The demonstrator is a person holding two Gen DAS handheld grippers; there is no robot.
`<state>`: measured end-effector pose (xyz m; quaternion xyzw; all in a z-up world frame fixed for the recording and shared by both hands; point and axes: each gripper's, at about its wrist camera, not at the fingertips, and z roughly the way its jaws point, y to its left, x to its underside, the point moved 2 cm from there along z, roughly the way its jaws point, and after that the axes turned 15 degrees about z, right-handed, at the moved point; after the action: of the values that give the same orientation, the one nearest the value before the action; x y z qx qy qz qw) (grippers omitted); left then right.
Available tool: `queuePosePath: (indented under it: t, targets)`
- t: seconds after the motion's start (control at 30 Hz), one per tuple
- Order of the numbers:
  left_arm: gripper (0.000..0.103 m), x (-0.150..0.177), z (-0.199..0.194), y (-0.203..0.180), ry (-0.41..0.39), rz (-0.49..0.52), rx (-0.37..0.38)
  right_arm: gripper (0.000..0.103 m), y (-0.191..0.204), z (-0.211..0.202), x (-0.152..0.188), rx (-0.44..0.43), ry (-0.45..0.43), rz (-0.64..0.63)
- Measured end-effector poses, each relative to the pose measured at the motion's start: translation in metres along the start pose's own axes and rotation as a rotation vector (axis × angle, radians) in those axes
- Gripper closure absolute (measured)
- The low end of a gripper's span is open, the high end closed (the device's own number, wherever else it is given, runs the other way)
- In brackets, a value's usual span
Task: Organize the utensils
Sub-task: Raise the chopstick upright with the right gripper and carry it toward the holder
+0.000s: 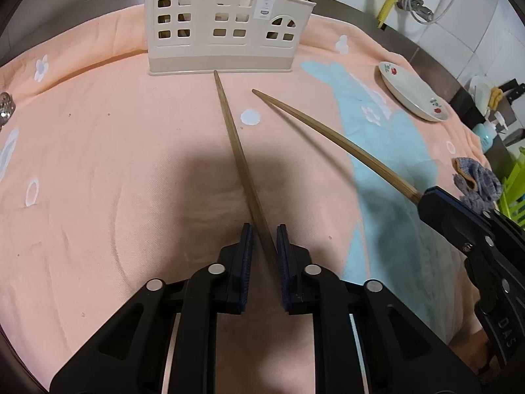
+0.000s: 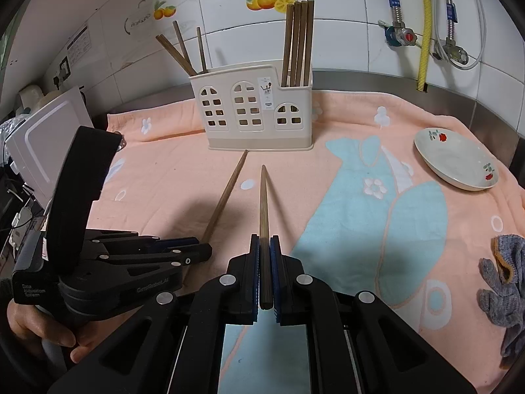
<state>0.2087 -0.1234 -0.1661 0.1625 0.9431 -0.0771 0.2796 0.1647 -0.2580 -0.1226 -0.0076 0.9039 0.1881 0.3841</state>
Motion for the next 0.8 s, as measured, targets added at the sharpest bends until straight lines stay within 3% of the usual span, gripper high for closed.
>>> queuePosePath:
  t: [0.27,0.6,0.8]
  targets:
    - [0.097,-0.003,-0.016,0.009,-0.020,0.036,-0.021,0.097,0.007,-0.012,-0.007,-0.002,-0.037,-0.015]
    - [0.098,-0.031,-0.087,0.034,-0.218,0.073,-0.062,0.097,0.023,-0.040,-0.040,-0.009,-0.130,-0.042]
    - [0.098,-0.051,-0.114,0.044,-0.296,0.099,-0.058,0.097,0.036,-0.045,-0.065,-0.037,-0.145,-0.064]
